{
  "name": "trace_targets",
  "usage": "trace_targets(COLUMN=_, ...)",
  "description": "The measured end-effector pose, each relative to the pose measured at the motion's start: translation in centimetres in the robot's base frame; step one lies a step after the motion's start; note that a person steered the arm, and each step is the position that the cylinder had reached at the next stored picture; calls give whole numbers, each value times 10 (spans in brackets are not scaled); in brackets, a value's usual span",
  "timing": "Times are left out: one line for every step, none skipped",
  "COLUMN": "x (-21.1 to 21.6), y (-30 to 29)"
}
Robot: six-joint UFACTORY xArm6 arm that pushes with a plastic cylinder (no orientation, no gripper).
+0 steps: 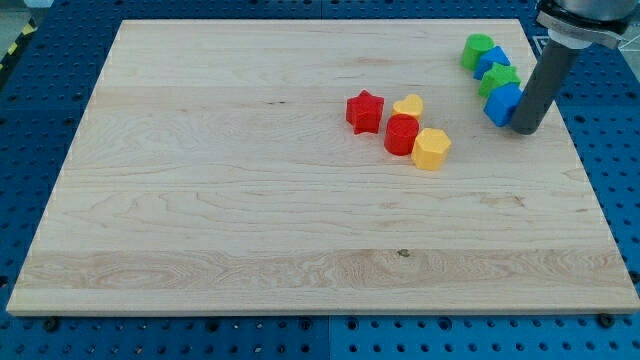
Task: Push the yellow heart and the red star left and down a bit
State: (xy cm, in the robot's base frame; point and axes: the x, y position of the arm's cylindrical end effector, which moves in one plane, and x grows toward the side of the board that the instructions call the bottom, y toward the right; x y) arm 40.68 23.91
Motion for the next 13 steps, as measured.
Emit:
trace_targets(x=28, y=0)
trace_targets(x=41, y=-11)
trace_targets(x=40, y=-34)
trace_targets(x=31, y=-59)
trace_targets(x=26, y=-75)
trace_targets(x=17, y=-74)
trace_targets(x=-2, y=-75)
trace_targets(x=-21, y=-80)
trace_targets(x=-24, y=-107)
trace_targets(x=-23, y=-152)
trace_targets(x=-24, y=-176)
trace_targets(x=-24, y=-176)
trace_targets(x=-38, y=-182)
